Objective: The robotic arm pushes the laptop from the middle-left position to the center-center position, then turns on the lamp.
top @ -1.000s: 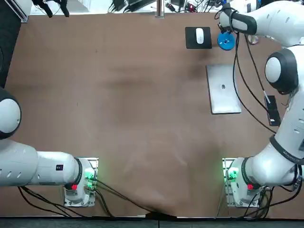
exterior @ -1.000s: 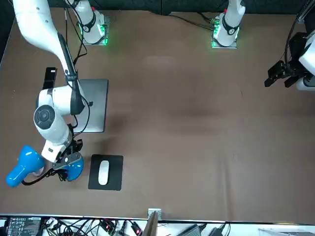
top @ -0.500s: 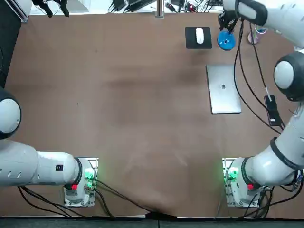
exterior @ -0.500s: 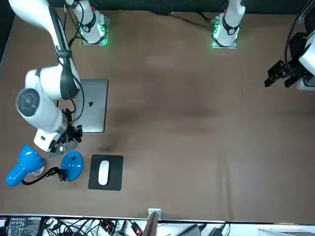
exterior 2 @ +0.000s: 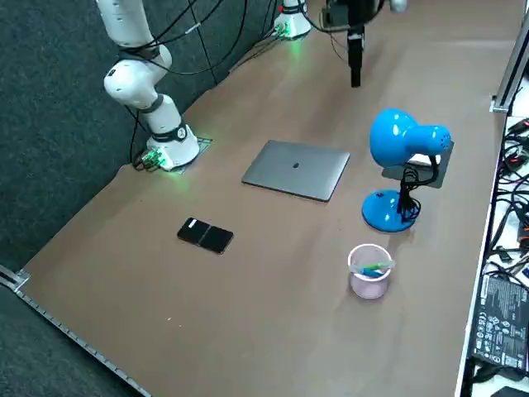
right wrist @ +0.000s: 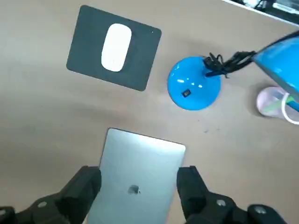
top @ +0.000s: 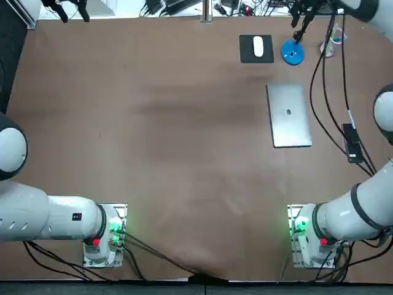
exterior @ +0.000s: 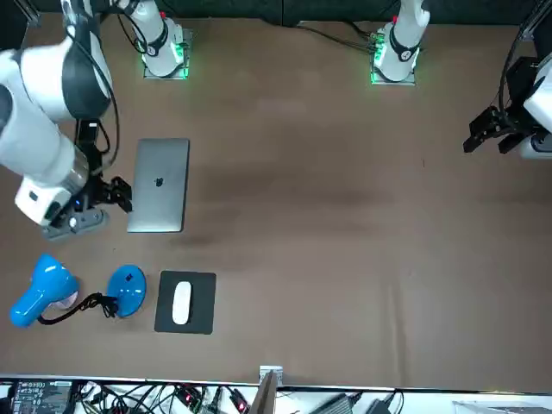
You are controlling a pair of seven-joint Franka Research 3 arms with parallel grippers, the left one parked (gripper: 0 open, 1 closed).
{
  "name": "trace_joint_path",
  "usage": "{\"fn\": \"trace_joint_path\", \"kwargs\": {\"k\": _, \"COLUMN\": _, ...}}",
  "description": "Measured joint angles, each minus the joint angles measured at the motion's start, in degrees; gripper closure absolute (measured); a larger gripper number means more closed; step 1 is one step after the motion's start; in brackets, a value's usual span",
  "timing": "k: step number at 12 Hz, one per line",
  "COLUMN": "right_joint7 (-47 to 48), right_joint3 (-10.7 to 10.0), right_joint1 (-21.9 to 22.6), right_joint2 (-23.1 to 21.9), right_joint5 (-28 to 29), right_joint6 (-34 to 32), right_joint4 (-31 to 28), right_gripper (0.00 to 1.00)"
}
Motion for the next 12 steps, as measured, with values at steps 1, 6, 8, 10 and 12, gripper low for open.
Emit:
{"fn": "trace_joint_path", "kwargs": {"k": 1, "right_joint7": 0.3, "right_joint3": 0.0, "right_joint1": -0.1, "right_joint2": -1.4, "right_joint5": 0.0, "right_joint6": -0.9, "right_joint4": 0.0, "right_gripper": 0.0}}
{"fn": "trace_joint_path", "kwargs": {"k": 6, "right_joint7": 1.1, "right_joint3": -0.1, "right_joint1": -0.3, "right_joint2": -7.0, "right_joint5": 0.0, "right_joint6": -7.4, "right_joint4": 0.0, "right_gripper": 0.0}}
{"fn": "trace_joint_path", "kwargs": {"k": 8, "right_joint7": 1.5, "right_joint3": -0.3, "right_joint1": -1.2, "right_joint2": -9.0, "right_joint5": 0.4, "right_joint6": -9.9, "right_joint4": -0.1, "right_gripper": 0.0}}
{"fn": "trace_joint_path", "kwargs": {"k": 10, "right_joint7": 1.7, "right_joint3": -0.5, "right_joint1": -3.5, "right_joint2": -10.7, "right_joint5": 2.5, "right_joint6": -12.0, "right_joint4": -0.6, "right_gripper": 0.0}}
{"fn": "trace_joint_path", "kwargs": {"k": 12, "right_joint7": 3.4, "right_joint3": -0.7, "right_joint1": -5.6, "right_joint2": -13.4, "right_joint5": 3.8, "right_joint6": -12.8, "right_joint4": -2.7, "right_gripper": 0.0}}
